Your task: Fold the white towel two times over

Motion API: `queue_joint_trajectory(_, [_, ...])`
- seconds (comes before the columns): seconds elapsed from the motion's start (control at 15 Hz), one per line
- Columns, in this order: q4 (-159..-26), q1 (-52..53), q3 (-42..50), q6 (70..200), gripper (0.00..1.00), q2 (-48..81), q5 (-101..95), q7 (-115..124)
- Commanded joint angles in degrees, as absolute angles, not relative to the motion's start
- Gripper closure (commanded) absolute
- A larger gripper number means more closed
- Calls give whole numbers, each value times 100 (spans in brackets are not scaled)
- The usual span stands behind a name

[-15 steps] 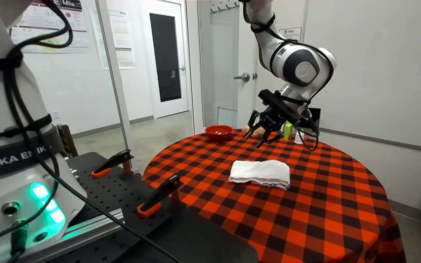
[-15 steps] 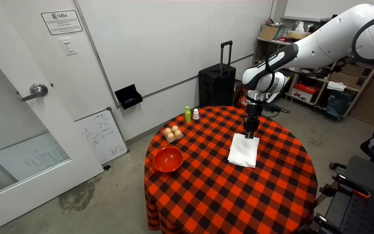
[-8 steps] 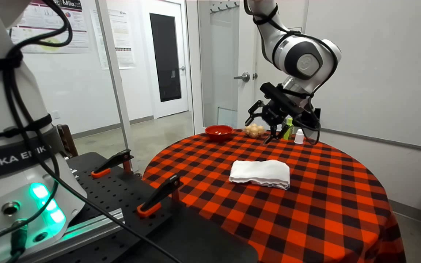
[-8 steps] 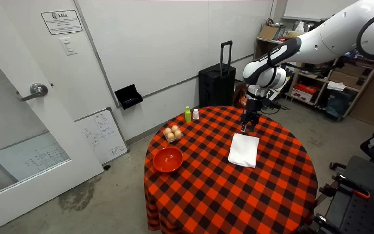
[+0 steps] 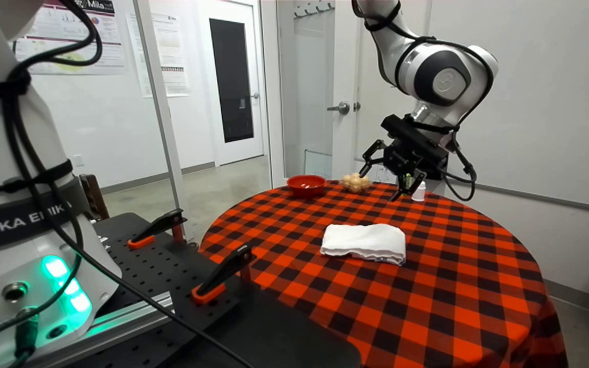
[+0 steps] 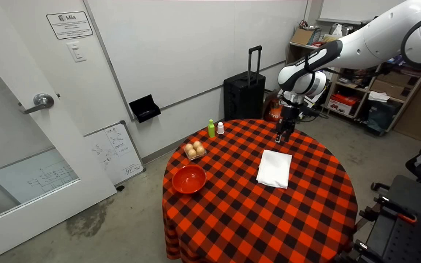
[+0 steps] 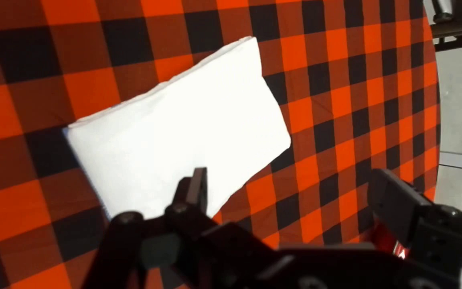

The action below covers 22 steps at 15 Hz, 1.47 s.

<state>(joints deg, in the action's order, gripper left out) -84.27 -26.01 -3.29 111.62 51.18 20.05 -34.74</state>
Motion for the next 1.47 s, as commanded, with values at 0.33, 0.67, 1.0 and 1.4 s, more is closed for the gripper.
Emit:
queue_joint_trajectory(0.33, [-8763, -2831, 32, 12483, 0, 4766, 2098, -3172])
queue_joint_trajectory(0.67, [-10076, -2854, 191, 13047, 0, 3793, 1923, -3090])
queue_joint_trajectory(1.0, [-11442, -2688, 356, 13356, 0, 2519, 1630, -3226])
queue_joint_trajectory(1.4, [-12894, -2355, 360, 13939, 0, 1244, 1667, -3395])
